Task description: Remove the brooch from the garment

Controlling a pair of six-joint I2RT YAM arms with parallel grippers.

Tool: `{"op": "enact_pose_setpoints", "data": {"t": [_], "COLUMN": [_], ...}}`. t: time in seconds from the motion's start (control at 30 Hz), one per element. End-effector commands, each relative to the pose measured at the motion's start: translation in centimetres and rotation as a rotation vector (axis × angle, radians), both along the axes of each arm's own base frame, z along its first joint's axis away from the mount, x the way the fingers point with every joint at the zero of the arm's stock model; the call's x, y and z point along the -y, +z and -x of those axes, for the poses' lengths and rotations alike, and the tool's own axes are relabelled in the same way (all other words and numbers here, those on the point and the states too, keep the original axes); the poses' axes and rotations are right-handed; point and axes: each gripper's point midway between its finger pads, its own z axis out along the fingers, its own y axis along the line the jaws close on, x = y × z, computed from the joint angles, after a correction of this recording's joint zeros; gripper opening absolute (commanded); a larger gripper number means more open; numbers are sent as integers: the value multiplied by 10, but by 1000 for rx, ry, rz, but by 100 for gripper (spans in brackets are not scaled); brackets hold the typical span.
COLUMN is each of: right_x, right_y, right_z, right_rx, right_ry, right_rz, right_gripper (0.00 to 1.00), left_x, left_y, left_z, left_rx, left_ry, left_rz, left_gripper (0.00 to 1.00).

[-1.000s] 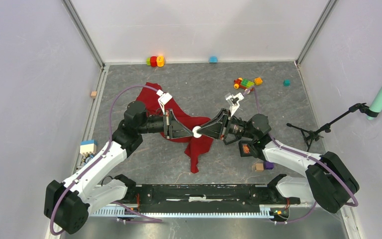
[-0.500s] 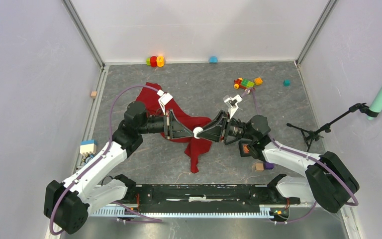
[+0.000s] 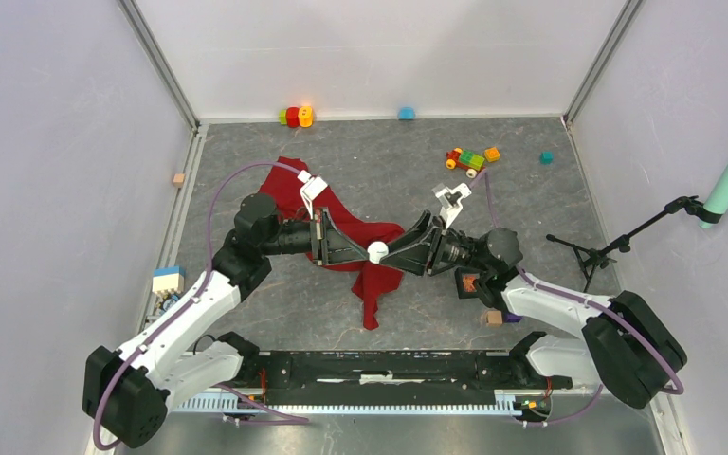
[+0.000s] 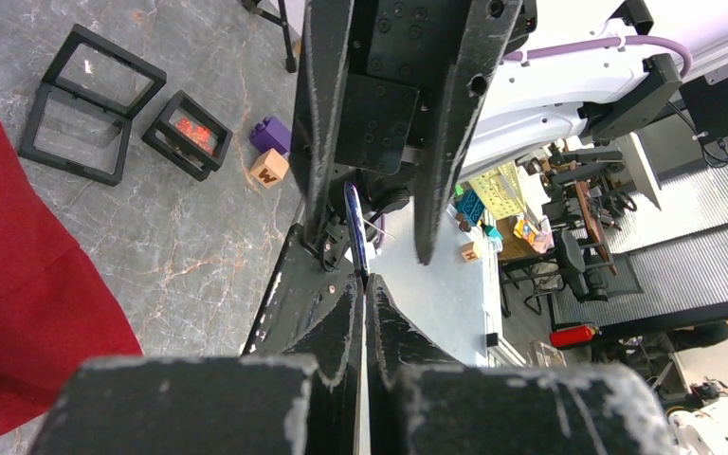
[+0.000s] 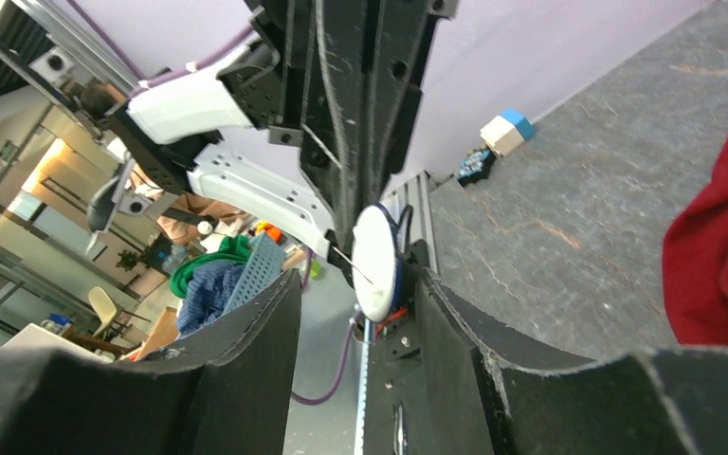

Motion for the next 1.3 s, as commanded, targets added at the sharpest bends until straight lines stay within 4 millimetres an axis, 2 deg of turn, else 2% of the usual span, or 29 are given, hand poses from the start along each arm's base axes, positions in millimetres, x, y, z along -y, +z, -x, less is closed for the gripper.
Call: {"op": "enact_pose_setpoints", "data": {"t": [0.0, 0.13, 0.3, 0.53, 0.83, 0.97, 1.27], "right_x": [7, 8, 5, 1, -7, -5, -1], "right_y": [37, 41, 35, 30, 15, 21, 40], "right_z": [7, 8, 3, 0, -7, -4, 4], "right_rx": [48, 13, -23, -36, -35, -30, -32], "right_ry": [9, 28, 19, 19, 7, 12, 42], "right_rz": [-136, -168, -152, -116, -18, -43, -137], "right_gripper": [53, 45, 35, 29, 26, 38, 33], "left_x": [-1, -2, -3, -3, -3, -3, -3], "left_y": [17, 18, 19, 21, 22, 21, 18], "left_z": [9, 10, 13, 14, 14, 14, 12], "left_rx": [63, 74, 92, 108, 123, 122, 123], "left_ry": [-34, -36, -44, -45, -46, -46, -31], "left_rz": [41, 44, 48, 51, 51, 49, 35], "left_gripper": [2, 2, 2, 2, 2, 2, 2]}}
